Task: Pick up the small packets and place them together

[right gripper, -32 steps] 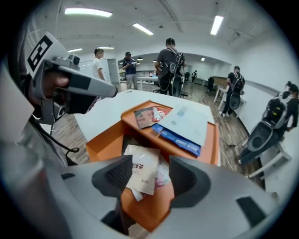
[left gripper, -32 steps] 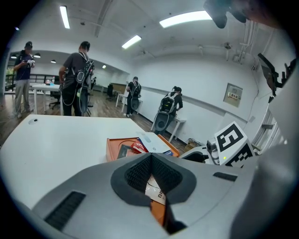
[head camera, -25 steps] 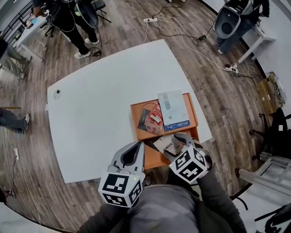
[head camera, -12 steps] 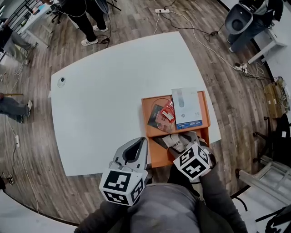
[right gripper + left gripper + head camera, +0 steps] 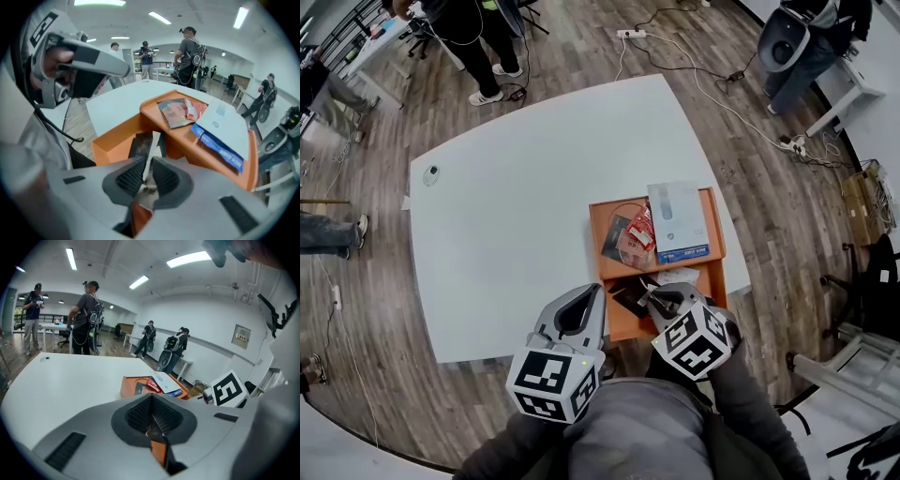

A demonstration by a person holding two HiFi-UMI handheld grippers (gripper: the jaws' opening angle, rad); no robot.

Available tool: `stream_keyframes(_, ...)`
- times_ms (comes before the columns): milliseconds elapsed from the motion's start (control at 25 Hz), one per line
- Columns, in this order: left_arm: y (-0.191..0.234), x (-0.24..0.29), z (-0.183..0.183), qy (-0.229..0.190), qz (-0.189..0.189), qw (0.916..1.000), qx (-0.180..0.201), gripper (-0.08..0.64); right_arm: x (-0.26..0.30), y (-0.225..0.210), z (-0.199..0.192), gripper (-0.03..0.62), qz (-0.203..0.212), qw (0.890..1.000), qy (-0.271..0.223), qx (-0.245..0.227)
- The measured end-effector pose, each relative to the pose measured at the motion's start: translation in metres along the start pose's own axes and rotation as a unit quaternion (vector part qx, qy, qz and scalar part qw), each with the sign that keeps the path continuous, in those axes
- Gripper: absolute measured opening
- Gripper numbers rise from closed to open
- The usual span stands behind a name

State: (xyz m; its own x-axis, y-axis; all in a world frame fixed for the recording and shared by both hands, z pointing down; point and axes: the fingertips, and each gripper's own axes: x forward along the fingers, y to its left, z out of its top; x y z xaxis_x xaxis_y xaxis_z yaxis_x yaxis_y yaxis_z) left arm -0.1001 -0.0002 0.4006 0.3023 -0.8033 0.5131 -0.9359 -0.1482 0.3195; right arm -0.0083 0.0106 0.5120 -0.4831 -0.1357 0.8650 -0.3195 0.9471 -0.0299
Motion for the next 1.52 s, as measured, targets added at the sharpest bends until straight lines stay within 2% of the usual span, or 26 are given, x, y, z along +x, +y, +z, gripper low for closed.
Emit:
stream_keyframes(200,-0.013,-0.009,0.007,-0.016,-0.007,0.9998,0.008,-0.003,-0.027,0.018,0.021,0.043,0.01,0.999,-0.047,0.0)
stream_keyframes(560,-0.029,-0.012,0.036,-0.056,-0.017,0.9978,0.032,-0.003,-0.075,-0.003,0.057,0.043,-0.035,0.993,-0.113,-0.015)
stream_keyframes(1080,-0.025,-0.004,0.064,-0.078,-0.007,0.9962,0.038,-0.003,-0.094,-0.033,0.09,0.043,-0.055,0.987,-0.146,-0.031)
stream_keyframes(1320,-0.016,0.009,0.071,-0.078,0.0,0.9964,0.034,-0.003,-0.098,-0.069,0.103,0.043,-0.08,0.983,-0.163,-0.013)
stream_keyframes(1520,-0.002,0.017,0.071,-0.067,0.01,0.9974,0.024,-0.003,-0.085,-0.104,0.107,0.043,-0.1,0.983,-0.154,0.006)
